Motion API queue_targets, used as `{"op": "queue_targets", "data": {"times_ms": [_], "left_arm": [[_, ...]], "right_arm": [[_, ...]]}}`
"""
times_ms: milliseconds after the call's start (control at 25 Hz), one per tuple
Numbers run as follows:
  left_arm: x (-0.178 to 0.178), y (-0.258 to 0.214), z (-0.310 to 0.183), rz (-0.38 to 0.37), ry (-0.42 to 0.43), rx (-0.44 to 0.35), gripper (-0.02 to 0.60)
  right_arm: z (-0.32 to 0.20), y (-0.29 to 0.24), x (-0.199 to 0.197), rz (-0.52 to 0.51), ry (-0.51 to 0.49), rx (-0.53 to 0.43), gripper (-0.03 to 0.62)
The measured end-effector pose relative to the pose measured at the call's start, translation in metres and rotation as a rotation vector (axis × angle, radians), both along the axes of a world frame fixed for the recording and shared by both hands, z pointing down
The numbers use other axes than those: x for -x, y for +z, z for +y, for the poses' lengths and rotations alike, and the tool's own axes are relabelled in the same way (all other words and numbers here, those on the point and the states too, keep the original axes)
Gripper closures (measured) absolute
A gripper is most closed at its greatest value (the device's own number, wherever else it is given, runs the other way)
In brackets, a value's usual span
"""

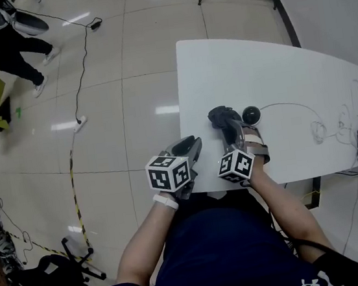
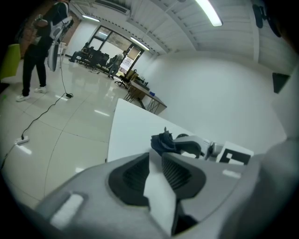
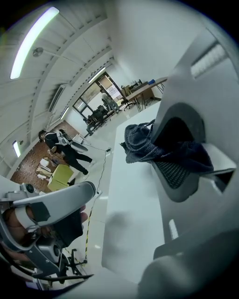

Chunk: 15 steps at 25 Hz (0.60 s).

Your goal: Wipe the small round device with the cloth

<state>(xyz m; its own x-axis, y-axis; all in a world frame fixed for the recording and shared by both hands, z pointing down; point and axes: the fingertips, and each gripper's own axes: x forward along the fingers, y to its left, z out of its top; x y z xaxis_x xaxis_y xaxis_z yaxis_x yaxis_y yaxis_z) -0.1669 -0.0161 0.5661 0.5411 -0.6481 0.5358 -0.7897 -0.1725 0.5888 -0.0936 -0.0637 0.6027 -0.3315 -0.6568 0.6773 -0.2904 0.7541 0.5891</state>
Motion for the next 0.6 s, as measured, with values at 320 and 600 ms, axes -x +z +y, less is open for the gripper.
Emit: {"op": "queue_targets", "data": {"times_ms": [320,600], "left_arm": [[-0.018,-0.006,-0.004,0.010,0.015,-0.018,0.495],[-0.026,-0.027,-0.013,0.029,0.043,-0.100,0.488]], "right_arm": [[0.007,0.013,-0.006,-0.087,0.046,0.141,0.493],[0.008,-0.057,-0.016,-0.642,0.214,0.405,0.493]]}}
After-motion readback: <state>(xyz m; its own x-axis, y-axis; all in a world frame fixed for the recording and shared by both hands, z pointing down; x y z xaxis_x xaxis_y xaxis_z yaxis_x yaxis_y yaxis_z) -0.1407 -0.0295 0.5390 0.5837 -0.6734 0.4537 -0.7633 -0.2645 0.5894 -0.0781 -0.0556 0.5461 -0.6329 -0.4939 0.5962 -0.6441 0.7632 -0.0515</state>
